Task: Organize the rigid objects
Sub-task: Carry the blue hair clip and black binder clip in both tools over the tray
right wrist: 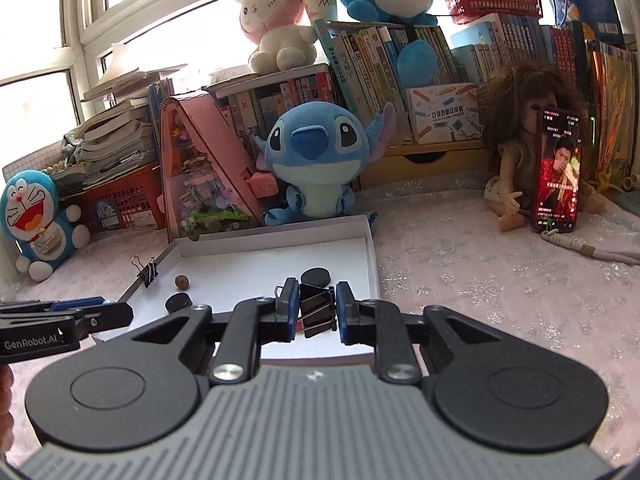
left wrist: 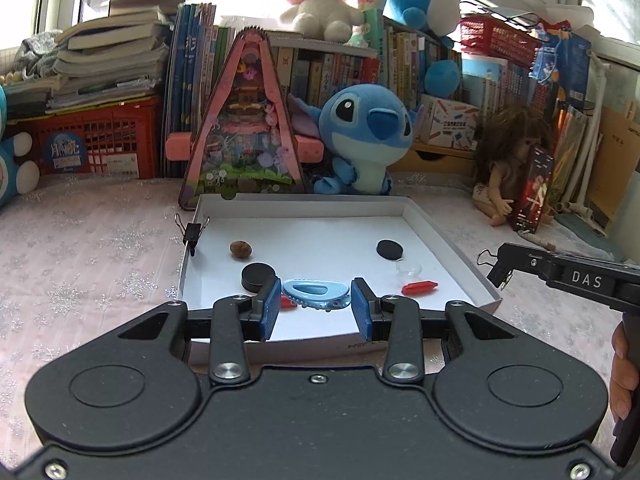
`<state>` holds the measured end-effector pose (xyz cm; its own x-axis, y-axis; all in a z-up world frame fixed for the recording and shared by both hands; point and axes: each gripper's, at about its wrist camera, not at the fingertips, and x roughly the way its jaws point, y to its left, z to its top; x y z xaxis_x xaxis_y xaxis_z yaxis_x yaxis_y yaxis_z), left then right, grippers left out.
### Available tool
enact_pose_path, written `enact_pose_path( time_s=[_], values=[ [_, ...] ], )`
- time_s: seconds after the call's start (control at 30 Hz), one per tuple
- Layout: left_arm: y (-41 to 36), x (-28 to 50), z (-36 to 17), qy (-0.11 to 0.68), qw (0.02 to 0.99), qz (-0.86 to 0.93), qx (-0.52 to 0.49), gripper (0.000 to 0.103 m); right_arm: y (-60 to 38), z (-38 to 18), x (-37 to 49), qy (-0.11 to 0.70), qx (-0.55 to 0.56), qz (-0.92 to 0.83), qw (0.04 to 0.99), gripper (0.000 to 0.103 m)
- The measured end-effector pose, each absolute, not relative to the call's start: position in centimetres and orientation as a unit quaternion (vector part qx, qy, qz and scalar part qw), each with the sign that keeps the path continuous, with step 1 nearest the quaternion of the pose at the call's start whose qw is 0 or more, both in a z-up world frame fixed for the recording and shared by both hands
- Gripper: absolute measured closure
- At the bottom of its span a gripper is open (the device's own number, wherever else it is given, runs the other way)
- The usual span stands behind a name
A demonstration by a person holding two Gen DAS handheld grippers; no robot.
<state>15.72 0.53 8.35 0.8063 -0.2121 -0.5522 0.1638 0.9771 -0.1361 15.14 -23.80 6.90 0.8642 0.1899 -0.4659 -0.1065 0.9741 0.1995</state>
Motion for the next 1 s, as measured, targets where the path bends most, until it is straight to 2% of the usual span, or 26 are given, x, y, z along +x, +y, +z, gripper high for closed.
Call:
enact_pose_path(
  time_s=[0.3, 1.0],
  values=[
    [0.8, 18.4, 6.9, 0.322, 0.942, -0.082, -0.053, 0.067, -23.8, 6.0, 17.6, 0.278, 0.128, 0.081, 0.949, 0.079],
    [0.2, 21.0, 3.9, 0.350, 0.934, -0.063, -0.044, 0.067, -22.5, 2.9, 20.6, 0.318, 0.136, 0.070, 0.936, 0.079]
  ],
)
